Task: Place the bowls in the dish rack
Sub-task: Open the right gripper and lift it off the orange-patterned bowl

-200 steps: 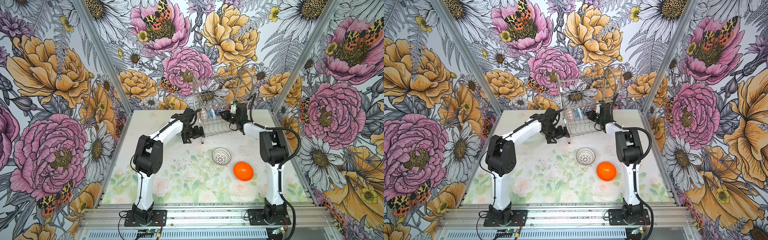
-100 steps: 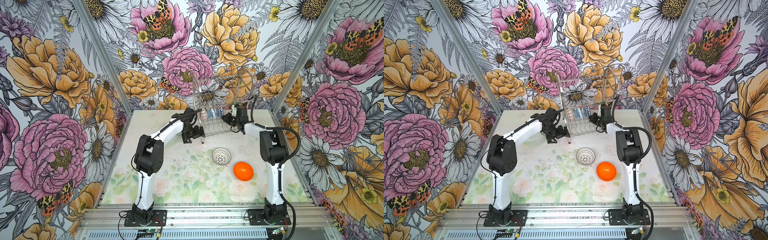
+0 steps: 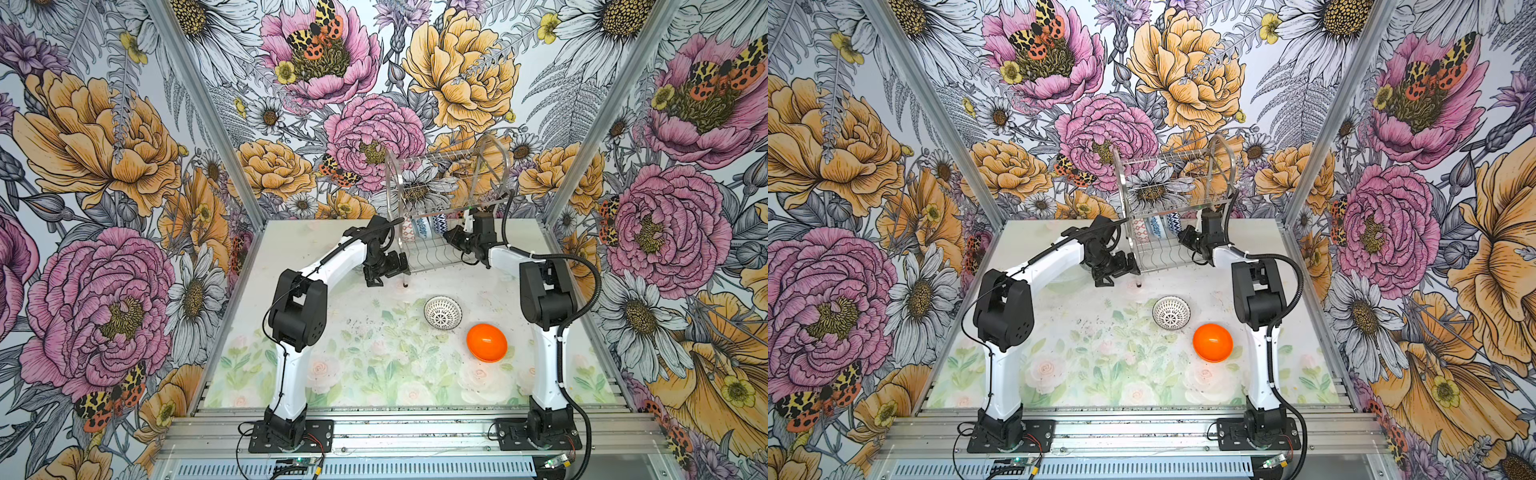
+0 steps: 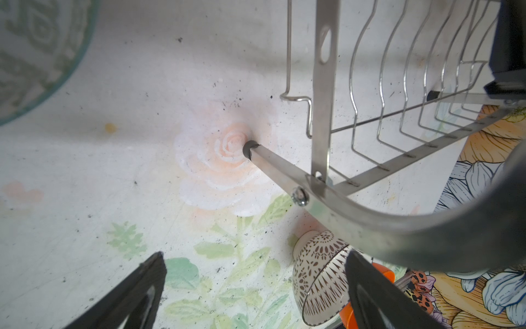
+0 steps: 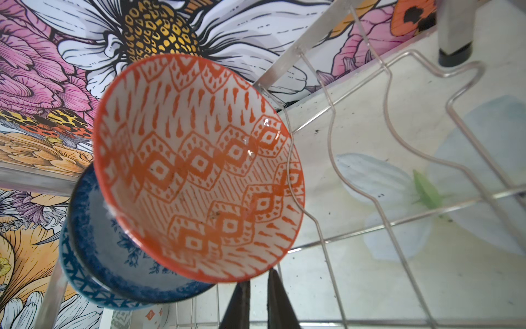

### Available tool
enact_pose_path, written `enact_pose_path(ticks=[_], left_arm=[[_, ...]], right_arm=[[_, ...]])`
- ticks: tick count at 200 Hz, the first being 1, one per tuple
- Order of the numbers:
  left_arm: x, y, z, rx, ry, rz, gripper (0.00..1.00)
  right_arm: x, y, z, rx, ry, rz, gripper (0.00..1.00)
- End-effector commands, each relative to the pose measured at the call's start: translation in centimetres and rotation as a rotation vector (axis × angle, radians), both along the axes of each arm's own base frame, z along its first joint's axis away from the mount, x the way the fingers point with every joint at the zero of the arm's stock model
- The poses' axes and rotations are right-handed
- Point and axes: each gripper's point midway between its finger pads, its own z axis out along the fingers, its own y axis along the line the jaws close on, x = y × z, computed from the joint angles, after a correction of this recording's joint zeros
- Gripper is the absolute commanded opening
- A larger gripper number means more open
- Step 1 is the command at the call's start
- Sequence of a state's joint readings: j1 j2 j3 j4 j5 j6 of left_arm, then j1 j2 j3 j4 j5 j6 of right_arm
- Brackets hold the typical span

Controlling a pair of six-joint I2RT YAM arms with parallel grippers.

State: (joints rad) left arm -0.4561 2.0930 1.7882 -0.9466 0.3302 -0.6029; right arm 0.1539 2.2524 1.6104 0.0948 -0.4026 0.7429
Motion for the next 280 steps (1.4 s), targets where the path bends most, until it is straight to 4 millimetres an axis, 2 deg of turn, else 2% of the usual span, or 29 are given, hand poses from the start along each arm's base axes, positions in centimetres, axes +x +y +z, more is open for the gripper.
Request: enact_pose_path(ticks=[1, 91, 204, 263, 280], left_arm=[[-0.1, -0.5, 0.5, 0.005, -0.015, -0.006, 0.99], [-0.7, -0.5, 1.0, 0.012, -0.031, -0.023, 0.99], [-1.0, 0.6, 2.4, 0.028, -0.079, -0.040, 0.99], [-1.5, 2.1, 3.4, 0.012, -0.116, -0.021, 0.99], [-1.8, 2.5, 3.5, -0.001, -0.123, -0.012, 0.99]], right_arm=[[-0.3, 0.1, 1.7, 0.008, -0.028, -0.015, 0.15], [-1.8, 0.2, 3.2, 0.001, -0.043, -0.020, 0.15], [-4.3, 0.9, 5.1, 0.005, -0.045, -0.043, 0.16], [-6.3, 0.9, 6.0, 0.006, -0.028, -0.060, 0.21], [-6.9, 0.8, 6.5, 0.000, -0.024, -0.064, 0.28]])
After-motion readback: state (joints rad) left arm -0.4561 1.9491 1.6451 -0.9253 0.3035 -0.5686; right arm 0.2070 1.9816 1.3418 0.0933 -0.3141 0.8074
